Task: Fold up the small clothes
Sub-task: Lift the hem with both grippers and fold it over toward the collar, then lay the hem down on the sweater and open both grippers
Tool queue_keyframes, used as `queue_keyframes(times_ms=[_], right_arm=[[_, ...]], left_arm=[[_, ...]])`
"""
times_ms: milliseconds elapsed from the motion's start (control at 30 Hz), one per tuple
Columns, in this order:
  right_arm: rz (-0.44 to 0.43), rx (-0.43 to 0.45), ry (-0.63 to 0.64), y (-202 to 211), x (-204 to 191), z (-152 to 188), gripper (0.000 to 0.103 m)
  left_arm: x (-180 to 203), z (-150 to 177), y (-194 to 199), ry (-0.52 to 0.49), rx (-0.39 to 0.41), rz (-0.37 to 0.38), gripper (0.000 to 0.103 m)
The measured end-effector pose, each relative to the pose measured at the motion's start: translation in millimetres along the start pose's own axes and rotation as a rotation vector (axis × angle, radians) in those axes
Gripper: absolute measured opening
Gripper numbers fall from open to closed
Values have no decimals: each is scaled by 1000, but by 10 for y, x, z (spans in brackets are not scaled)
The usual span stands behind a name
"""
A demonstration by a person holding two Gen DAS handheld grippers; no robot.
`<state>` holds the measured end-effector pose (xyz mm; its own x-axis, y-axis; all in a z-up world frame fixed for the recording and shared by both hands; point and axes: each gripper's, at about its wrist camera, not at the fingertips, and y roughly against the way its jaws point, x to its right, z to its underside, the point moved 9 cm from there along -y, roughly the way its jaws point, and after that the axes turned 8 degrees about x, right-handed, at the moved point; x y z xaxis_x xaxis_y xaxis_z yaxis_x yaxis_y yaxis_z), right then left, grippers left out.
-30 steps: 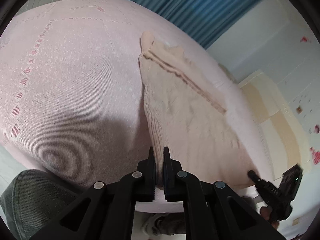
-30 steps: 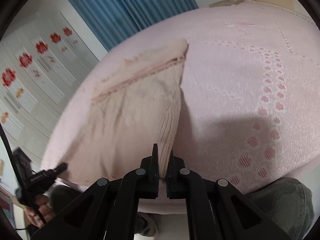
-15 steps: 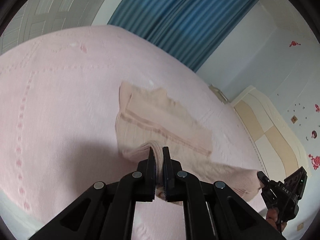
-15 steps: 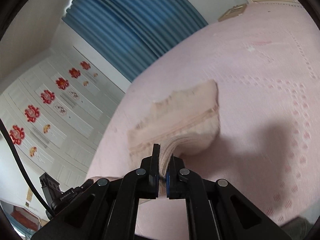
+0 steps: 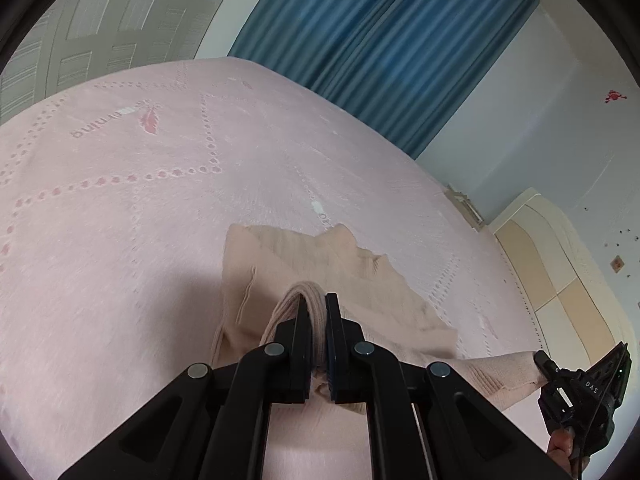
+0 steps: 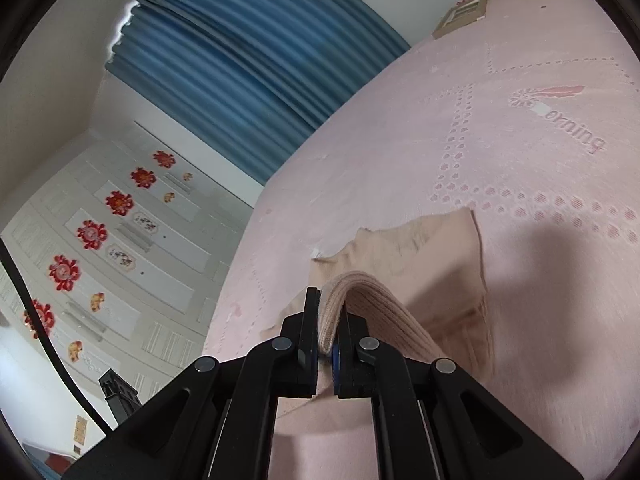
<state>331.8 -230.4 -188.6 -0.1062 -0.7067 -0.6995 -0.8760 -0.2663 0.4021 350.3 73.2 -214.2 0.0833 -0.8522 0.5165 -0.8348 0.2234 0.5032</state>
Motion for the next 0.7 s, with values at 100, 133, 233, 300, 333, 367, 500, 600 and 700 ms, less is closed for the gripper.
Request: queue_keyframes(times_ms=[100,133,233,300,333,367,500,600,700], right_arm=[[37,-19,22,-329,69,-80,5],[50,-26,30,-433,93,-104,5],[87,-42,55,-736,185,-156,5],[113,-39,70,-898,279,-153,6],[121,-36,77,-967,330,-134,11],[124,-38,85,-1005,370,-98,20],[148,-93,164,-1117,521,117,38],[171,-127,202,-1152,618,226,38],[193,-160,192,-1134,698,314,38]], left_arm=[[-30,-77,-310,4,-16,-17,6],[-42,-111,-402,8,-19,-21,6],[-65,-205,-709,29,-37,-18,6],[-95,-238,-867,54,-50,-15,12],[-125,-242,-915,68,-51,-24,18],[-149,-232,-938,77,-48,-30,34],[-213,-138,-977,70,-25,-13,57],[-263,-10,-1039,59,-86,-21,57],[-341,79,-999,79,-99,-38,57]])
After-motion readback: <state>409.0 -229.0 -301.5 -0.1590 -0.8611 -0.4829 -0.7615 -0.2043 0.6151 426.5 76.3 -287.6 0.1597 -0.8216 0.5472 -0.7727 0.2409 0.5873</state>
